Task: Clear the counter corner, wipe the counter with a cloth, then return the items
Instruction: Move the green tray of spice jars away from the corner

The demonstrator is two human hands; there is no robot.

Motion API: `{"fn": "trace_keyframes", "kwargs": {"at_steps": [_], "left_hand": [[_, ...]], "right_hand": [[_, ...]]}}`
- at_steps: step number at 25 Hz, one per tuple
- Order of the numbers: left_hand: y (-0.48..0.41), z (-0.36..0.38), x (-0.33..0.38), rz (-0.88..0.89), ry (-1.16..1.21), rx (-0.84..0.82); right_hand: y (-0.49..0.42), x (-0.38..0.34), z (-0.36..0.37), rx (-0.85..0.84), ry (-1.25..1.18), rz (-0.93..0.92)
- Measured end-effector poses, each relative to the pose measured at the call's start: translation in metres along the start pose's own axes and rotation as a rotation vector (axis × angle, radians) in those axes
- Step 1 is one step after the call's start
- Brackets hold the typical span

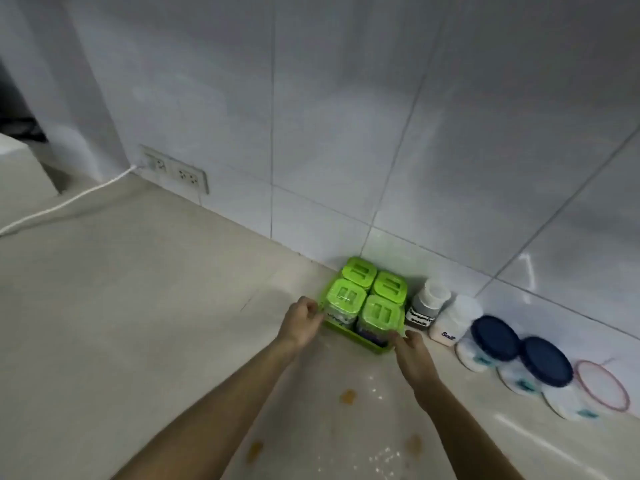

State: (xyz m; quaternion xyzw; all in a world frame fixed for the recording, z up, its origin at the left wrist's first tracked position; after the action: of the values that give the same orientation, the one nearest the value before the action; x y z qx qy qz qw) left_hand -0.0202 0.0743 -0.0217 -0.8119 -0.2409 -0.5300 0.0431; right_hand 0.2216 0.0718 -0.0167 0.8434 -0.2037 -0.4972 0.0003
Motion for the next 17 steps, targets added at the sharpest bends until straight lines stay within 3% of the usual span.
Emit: {"fn": "trace_keyframes", "kwargs": {"at_steps": [6,10,14,17], "left_hand": [[-0.018,0.032,-0.006,-0.187,0.067,-0.100],[-0.030,0.032,-0.018,-0.266,0.063,-0.089],[-0.017,0.022,-0.024,-0.305,0.136,-0.195],[0.002,-0.012,-0.036,-0.310,0.149,-0.173]], "right_hand": [[-0.015,0.003,0.018,-0.093,-0.282,0.118],[-0.033,0.009,0.015,-0.123,-0.315,0.171],[-0.026,0.011,0.019,-0.208,-0.336,0.133],[-0.008,0.000,0.036,-0.218,-0.321,0.090]]}}
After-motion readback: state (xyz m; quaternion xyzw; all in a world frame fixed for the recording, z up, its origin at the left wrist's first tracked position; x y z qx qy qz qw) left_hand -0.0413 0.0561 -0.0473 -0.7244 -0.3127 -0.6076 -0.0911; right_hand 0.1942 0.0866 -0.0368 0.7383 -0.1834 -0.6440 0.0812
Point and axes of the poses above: each hand's wrist, its own y-axis away from the middle knuckle, its own z-axis out of the palm, x = y × z, the point moved 8 cm from there along -y, towards the middle knuckle, and after that the axes turned 12 degrees about x, right-handed, at the moved point
